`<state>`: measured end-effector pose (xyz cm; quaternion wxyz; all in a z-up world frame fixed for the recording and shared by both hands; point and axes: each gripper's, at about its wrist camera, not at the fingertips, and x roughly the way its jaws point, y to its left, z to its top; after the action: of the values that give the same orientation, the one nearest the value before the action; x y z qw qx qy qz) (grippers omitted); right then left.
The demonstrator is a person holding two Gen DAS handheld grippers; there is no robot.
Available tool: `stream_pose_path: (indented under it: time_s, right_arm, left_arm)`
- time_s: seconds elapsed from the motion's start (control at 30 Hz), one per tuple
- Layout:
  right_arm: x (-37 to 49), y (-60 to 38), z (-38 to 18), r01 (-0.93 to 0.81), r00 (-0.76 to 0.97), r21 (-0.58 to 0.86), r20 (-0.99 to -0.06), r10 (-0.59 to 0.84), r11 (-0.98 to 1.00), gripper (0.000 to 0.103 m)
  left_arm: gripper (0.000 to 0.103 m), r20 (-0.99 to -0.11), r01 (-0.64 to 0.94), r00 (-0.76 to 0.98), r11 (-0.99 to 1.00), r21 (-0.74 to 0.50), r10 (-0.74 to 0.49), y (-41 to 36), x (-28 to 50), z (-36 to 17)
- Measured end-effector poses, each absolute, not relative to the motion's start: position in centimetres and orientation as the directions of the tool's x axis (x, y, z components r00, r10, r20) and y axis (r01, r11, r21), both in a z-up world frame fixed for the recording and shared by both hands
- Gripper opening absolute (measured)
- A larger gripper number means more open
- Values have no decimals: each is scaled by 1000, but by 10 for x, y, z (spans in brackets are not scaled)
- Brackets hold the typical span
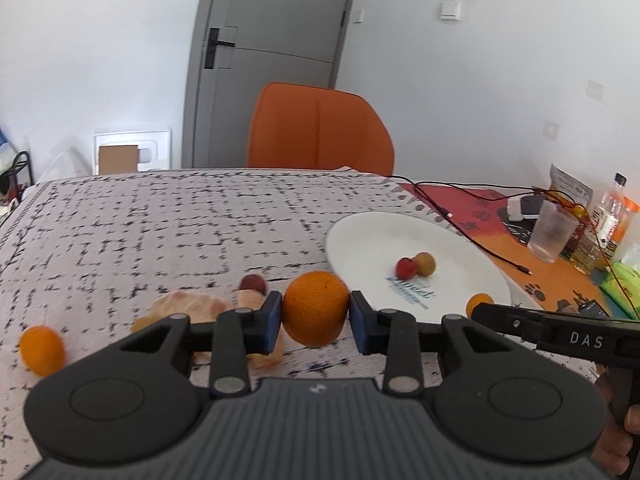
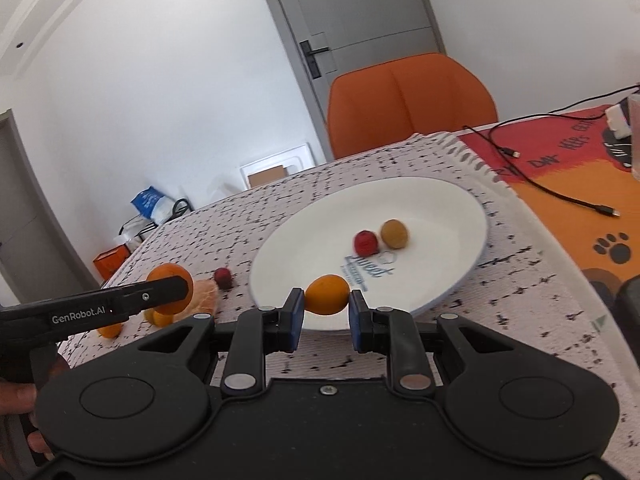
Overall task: Organize fruits
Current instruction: 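Carry both oranges onto the white plate and open both tools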
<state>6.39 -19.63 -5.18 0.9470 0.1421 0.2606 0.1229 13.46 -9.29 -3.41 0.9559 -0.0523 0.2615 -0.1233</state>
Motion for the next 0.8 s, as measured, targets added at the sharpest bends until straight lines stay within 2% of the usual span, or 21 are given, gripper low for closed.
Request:
stream_pose_path:
  time_s: [0.1,0.8]
  right_arm:
    - [61,-204,-51,-142,842,336,-453,292,931,29]
    - [47,-226,-49,-115,854,358,-441,277,927,30]
  left_arm:
    - [34,-488,230,827,960,-160,-280,-103,138,-33]
    - [35,-479,327,805,935,-136,-351,-151,157,-27]
